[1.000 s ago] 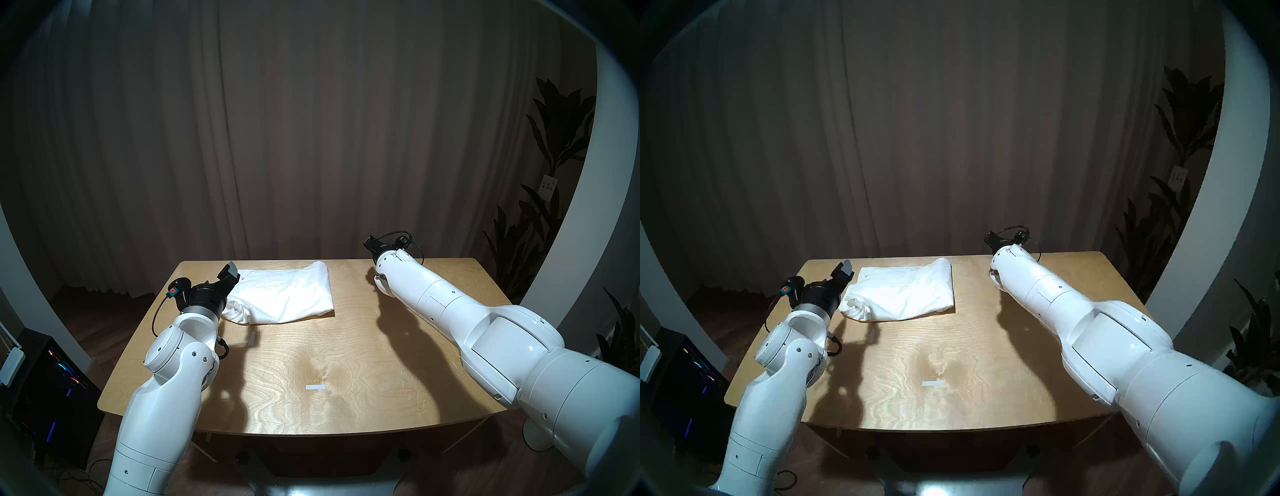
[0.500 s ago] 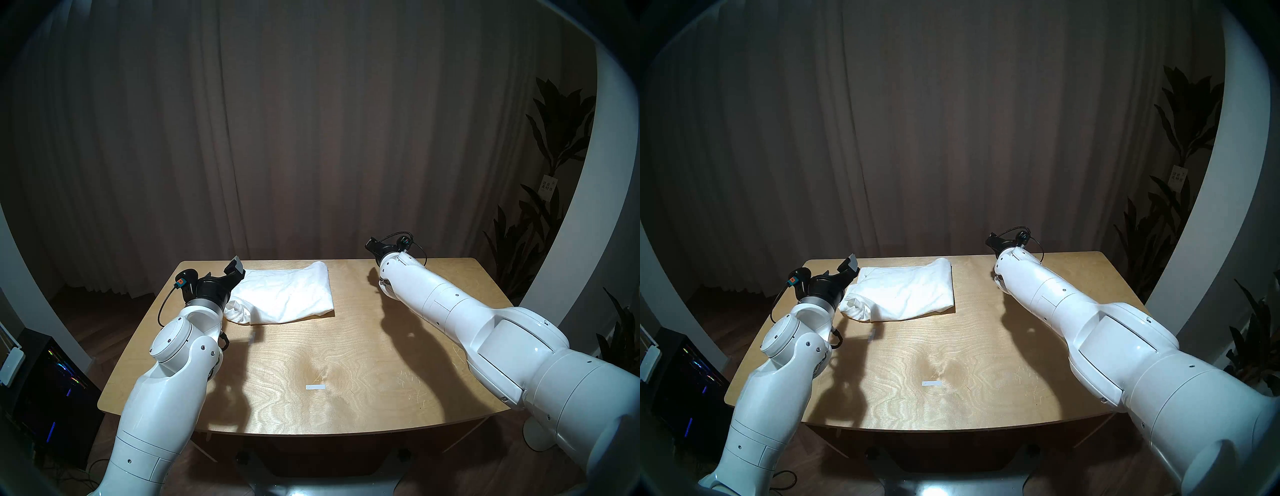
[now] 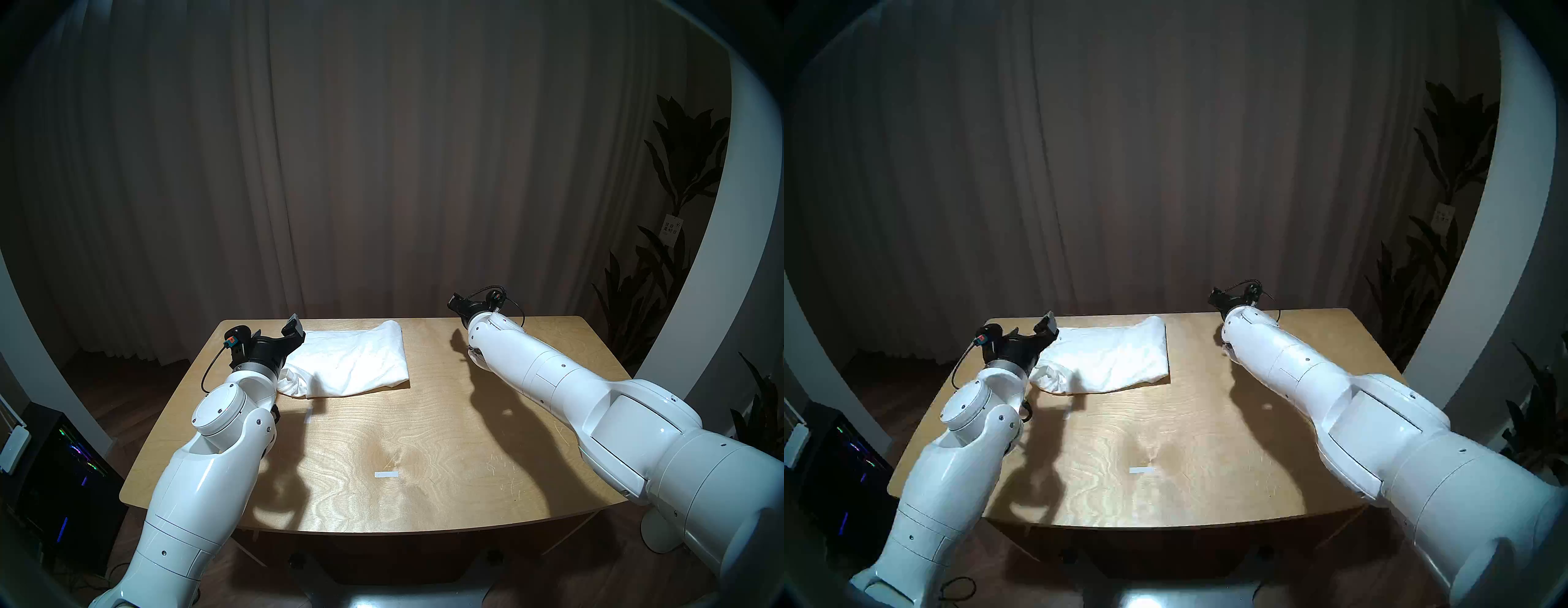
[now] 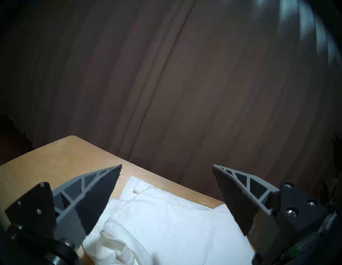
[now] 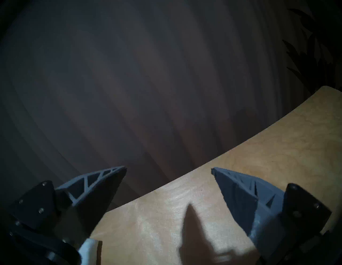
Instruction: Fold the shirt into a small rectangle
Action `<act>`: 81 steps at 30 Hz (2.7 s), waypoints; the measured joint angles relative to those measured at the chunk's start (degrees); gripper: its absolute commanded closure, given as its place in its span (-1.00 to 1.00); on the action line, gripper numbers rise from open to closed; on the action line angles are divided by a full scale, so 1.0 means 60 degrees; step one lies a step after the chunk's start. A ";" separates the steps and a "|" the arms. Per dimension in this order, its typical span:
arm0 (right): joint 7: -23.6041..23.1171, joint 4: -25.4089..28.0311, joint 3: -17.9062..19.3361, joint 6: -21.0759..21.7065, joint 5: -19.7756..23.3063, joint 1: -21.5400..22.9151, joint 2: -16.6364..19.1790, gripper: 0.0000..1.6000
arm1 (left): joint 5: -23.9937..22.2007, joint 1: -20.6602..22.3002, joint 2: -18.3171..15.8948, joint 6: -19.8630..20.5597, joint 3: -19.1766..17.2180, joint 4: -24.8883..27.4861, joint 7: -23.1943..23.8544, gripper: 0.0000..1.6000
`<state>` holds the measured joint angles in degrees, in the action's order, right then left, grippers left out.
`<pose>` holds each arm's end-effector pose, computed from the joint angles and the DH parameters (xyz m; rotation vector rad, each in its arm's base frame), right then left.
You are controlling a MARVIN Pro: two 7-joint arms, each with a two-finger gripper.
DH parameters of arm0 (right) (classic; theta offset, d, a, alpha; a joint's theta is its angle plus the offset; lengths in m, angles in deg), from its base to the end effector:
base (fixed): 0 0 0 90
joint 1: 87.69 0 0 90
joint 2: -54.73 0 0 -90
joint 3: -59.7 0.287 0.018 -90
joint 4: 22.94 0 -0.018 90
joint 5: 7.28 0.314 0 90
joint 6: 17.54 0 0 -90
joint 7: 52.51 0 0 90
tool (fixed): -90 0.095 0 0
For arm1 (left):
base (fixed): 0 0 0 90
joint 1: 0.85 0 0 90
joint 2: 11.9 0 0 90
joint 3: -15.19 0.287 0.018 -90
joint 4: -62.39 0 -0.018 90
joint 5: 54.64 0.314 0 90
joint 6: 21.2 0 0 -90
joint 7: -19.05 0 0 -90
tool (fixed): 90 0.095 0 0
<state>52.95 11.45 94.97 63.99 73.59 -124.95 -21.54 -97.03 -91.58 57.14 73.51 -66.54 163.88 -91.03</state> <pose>0.6117 0.0062 -0.2932 -2.2694 0.6017 -1.7005 0.4170 0.0509 -0.2549 2.1238 0.4962 1.9909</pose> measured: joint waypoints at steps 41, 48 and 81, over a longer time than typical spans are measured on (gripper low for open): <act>-0.0727 0.1036 -0.0610 -0.0016 -0.0634 -0.0183 0.1018 -1.00 | 0.2073 0.1544 -0.0569 -0.0039 0.1554 -0.1401 0.0318 -1.00; -0.0959 0.1386 -0.0638 -0.0023 -0.0735 -0.0274 0.1255 -1.00 | 0.2363 0.1750 -0.0608 -0.0038 0.1839 -0.1555 0.0384 -1.00; -0.1877 0.3019 -0.0684 -0.0135 -0.1299 -0.0788 0.2657 -1.00 | 0.3333 0.2398 -0.0924 -0.0033 0.2351 -0.2405 0.0644 -1.00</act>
<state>41.69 29.56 90.86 63.17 65.80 -129.68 -5.59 -77.04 -77.19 51.60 73.31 -52.44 149.45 -87.17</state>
